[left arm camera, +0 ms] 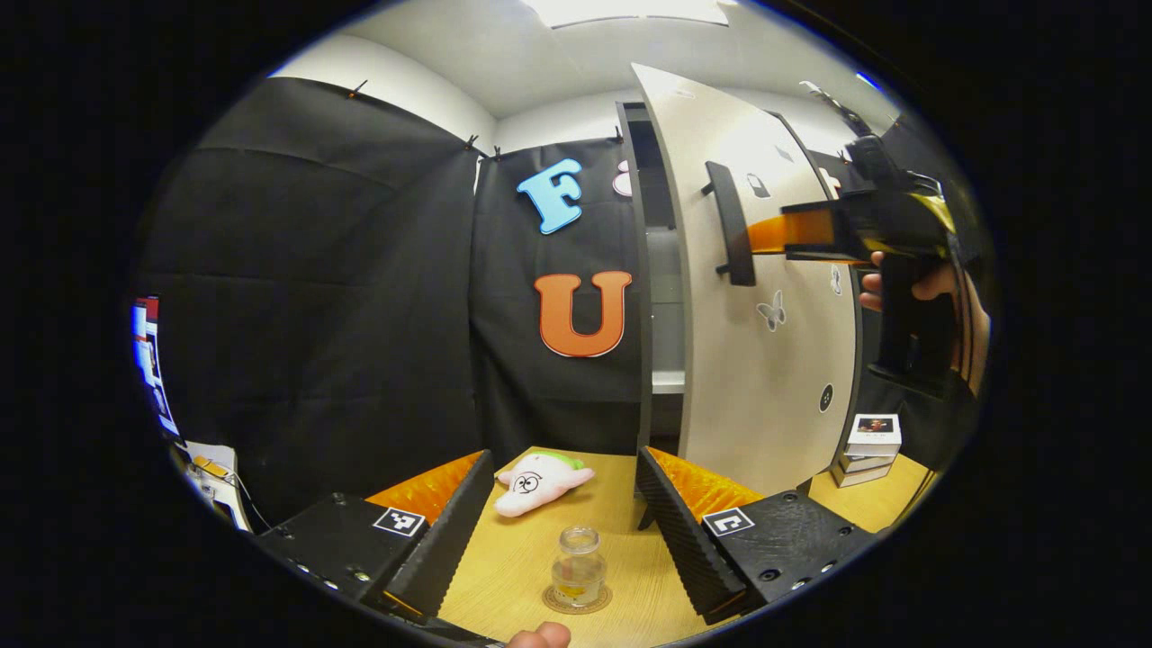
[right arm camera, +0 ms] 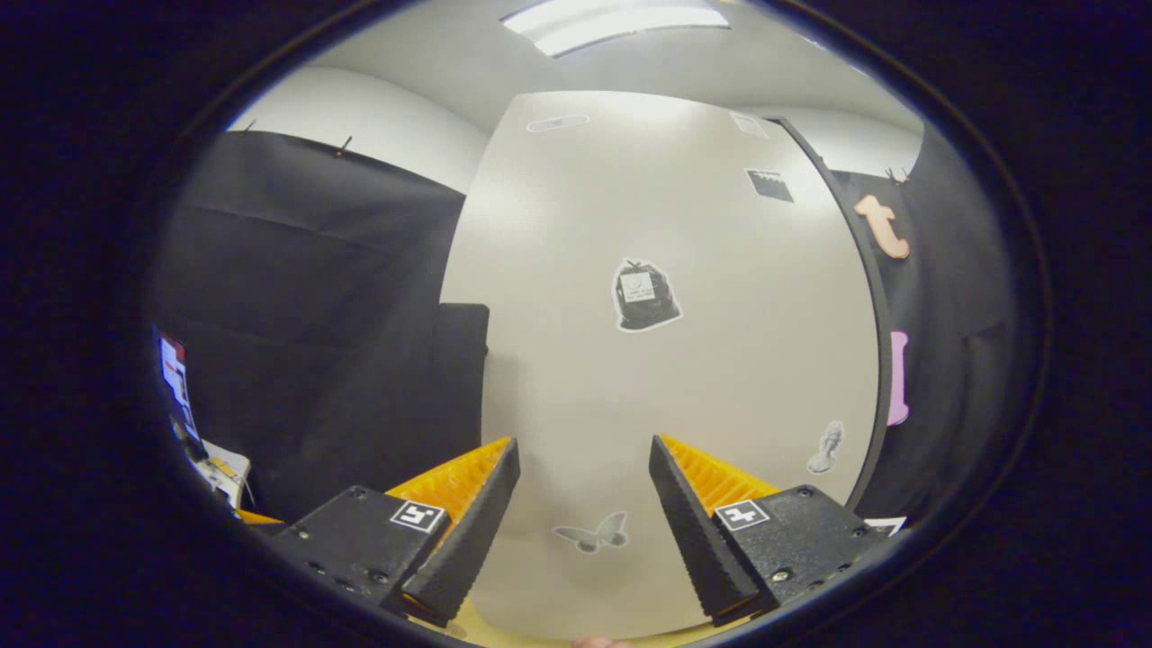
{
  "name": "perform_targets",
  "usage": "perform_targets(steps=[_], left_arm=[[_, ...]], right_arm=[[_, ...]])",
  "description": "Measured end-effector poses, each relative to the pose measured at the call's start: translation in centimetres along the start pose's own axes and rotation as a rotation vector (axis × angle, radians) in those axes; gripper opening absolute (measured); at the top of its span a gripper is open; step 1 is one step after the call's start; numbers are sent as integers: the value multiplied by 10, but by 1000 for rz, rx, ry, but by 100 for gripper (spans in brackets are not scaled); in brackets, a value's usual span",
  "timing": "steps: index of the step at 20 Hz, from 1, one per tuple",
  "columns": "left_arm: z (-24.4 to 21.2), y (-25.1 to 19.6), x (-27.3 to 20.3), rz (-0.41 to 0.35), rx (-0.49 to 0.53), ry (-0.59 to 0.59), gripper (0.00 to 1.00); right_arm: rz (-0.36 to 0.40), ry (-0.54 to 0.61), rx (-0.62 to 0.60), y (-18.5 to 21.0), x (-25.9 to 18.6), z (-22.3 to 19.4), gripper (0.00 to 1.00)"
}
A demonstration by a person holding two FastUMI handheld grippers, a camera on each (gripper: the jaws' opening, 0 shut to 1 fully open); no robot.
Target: Open the cabinet door with the right hand, grasp the bottle in the cabinet with the left hand and place it on the coaster, then close the cabinet door with the right hand.
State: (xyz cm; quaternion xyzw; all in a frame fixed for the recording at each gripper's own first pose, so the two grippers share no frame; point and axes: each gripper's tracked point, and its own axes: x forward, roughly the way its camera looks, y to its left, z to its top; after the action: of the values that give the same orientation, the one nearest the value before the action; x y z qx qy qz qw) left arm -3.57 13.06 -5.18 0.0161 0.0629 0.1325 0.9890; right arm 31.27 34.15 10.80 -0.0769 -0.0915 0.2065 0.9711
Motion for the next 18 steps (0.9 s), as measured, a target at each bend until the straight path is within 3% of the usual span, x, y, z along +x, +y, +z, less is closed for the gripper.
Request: perform_targets(steps=[4, 8, 14, 18], left_arm=[[-2, 5, 2, 10, -3, 8, 96], [0, -2, 2, -2, -10, 1, 96], [3, -12, 3, -26, -18, -6, 96], [6, -26, 5, -81, -29, -15, 96]], right_arm=[[-24, -20, 6, -4, 25, -7, 94], [-45, -24, -5, -10, 15, -3, 96], [-55, 0, -13, -28, -64, -11, 98], [-115, 51, 16, -51, -128, -34, 98]])
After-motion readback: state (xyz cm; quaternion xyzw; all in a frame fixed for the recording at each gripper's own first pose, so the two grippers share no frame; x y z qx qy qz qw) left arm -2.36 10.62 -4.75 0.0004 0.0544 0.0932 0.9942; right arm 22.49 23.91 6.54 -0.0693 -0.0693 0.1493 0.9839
